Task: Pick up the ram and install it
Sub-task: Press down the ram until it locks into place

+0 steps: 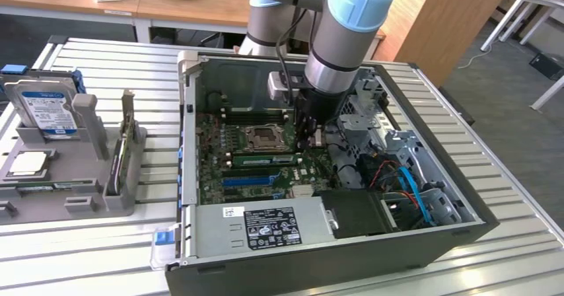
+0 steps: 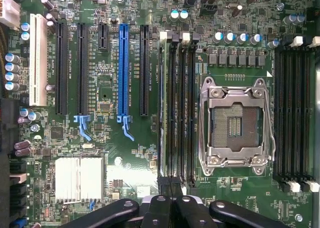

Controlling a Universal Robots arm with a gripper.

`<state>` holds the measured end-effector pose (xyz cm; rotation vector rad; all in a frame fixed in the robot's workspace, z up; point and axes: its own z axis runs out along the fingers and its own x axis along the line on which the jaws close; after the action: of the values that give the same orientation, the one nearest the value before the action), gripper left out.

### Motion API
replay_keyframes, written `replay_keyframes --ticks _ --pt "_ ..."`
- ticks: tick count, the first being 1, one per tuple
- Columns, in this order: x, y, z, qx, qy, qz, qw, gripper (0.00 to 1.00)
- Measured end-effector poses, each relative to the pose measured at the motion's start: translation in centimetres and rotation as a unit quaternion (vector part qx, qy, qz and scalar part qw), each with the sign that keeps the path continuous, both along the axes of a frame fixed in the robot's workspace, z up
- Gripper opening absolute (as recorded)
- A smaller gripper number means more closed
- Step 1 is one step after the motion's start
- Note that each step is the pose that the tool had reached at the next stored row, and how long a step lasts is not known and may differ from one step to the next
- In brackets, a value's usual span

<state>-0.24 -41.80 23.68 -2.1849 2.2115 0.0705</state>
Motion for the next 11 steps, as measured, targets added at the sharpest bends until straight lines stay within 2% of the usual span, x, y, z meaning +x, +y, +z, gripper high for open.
replay_keyframes --ticks 11 --pt "0.00 0.00 0.00 0.0000 0.0000 0.000 1.0000 0.11"
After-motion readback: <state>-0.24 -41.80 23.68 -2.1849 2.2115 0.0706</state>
